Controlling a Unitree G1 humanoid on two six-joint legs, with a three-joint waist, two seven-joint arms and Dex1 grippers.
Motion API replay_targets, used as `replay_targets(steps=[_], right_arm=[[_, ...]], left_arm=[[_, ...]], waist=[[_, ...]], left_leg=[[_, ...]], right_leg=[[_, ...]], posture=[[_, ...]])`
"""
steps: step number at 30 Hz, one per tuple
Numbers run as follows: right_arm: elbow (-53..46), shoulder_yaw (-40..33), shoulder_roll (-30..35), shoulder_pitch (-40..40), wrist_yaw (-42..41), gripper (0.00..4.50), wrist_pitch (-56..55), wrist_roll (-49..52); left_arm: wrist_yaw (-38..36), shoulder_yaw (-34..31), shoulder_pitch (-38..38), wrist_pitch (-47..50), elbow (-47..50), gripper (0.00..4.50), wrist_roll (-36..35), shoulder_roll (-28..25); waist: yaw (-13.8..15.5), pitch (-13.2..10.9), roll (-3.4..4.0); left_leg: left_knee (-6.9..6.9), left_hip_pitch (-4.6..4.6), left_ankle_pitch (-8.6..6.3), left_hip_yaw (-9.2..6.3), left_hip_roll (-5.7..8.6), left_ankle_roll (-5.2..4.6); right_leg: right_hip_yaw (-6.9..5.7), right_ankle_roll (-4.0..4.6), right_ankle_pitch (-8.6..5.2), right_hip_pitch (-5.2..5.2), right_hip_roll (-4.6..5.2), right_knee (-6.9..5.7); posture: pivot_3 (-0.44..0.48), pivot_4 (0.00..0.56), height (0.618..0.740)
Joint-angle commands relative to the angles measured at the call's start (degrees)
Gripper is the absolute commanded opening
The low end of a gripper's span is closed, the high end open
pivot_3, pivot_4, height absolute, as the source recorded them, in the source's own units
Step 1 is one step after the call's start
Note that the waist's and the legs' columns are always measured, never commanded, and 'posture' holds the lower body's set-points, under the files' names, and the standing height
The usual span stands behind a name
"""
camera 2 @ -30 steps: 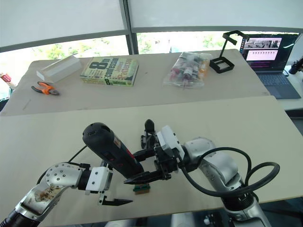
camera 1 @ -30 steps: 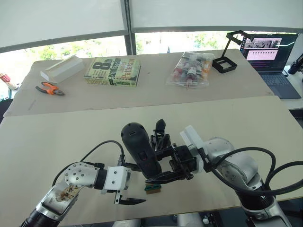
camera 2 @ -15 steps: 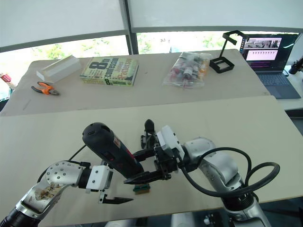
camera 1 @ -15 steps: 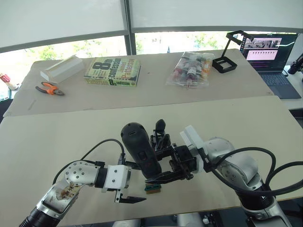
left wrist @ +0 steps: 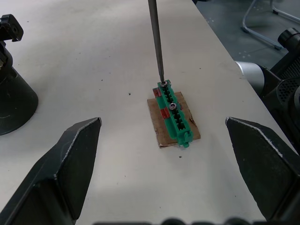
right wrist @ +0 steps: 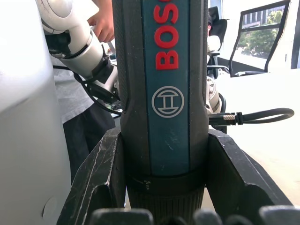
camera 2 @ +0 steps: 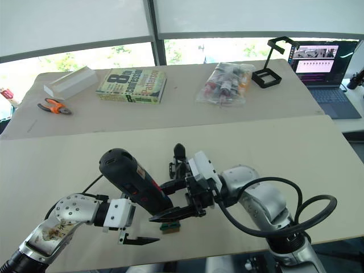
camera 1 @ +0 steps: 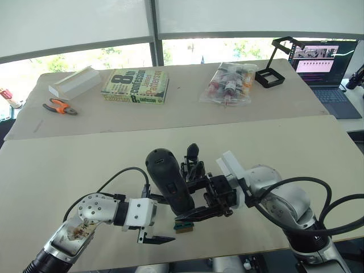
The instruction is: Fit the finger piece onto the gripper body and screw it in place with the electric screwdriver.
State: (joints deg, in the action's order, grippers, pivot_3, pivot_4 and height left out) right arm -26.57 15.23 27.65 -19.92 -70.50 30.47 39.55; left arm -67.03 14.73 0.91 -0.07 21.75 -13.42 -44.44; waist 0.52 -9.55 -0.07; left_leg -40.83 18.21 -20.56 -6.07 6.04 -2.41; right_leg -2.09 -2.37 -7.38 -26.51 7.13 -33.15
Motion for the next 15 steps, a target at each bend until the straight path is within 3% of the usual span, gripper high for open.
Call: replay_targets(steps=[1, 15], right_arm=[[-1.43, -0.92, -0.45, -0.11, -1.1, 1.92, -1.85, 1.87], [-0.06, -0.3, -1.06, 0.06, -1.47, 1.92, -3.47, 0.59]], left_arm=[[-0.08, -0.13, -0.33, -1.12, 0.53, 4.5, -0.18, 0.26], [0.0, 0.09, -0.69, -0.96, 0.43, 4.5, 0.0, 0.44]], waist=[[0.01, 0.0, 0.0], [0.0, 0.0, 0.0]], left_leg=[[0.0, 0.0, 0.0, 0.0, 0.0, 0.0], [0.0, 0.0, 0.0, 0.0, 0.0, 0.0]], right_leg=[[0.0, 0.0, 0.0, 0.0, 0.0, 0.0], [0.0, 0.0, 0.0, 0.0, 0.0, 0.0]], posture=[[0.0, 0.15, 0.738], [0.0, 0.15, 0.738]])
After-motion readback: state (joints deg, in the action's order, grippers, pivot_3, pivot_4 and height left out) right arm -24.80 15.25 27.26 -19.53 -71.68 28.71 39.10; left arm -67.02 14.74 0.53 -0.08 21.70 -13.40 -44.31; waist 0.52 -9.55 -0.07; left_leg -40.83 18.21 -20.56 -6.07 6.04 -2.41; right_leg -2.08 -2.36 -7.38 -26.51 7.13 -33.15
